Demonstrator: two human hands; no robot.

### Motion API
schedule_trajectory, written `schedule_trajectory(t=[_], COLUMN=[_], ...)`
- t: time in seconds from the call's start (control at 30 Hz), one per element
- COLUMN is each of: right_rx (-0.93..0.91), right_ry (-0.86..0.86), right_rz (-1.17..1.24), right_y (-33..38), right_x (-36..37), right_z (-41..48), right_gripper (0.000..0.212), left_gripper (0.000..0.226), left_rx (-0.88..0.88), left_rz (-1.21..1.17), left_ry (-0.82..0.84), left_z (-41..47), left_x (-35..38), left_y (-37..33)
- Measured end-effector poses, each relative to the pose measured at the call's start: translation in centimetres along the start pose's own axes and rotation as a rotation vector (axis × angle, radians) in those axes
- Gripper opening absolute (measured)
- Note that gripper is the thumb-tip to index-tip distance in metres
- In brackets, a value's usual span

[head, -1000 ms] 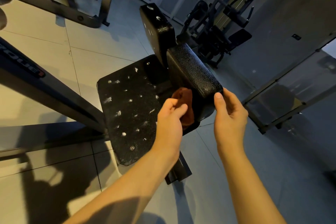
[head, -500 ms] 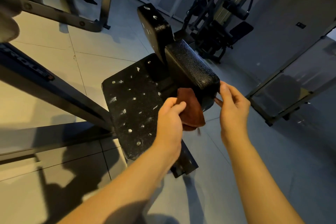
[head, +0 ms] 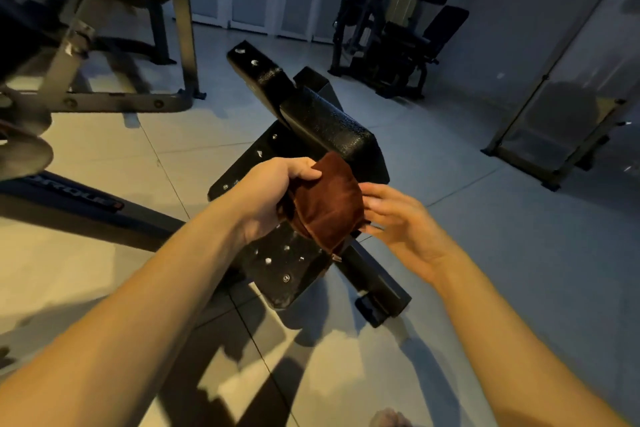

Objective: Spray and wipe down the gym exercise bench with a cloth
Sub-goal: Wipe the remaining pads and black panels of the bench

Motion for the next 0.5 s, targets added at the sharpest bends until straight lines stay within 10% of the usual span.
schedule_trajectory(t=[0.23, 0.5], right_rx=[0.159, 0.381], right_ry=[0.002, -0.419], right_rz=[-0.200, 0.114], right_y=[-0.3, -3.9], right_x=[0.8, 0.6], right_z=[-1.8, -2.6], right_gripper=[0.030, 0.015], left_gripper=[0.019, 0.020], left_rx=[0.051, 0.600], left_rz=[0.474, 1.274], left_ry=[-0.103, -0.031], left_z=[0.3, -3.1], left_x=[0.2, 4.1], left_y=[-2.8, -1.1])
Point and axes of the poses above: each hand's wrist, its own z-axis towards the middle knuckle, its own x-axis out of the palm, y = z × x, the point moved 8 cm from there along z, towards the middle knuckle, and after that the axes turned 10 degrees about -z, right-handed, at the moved point
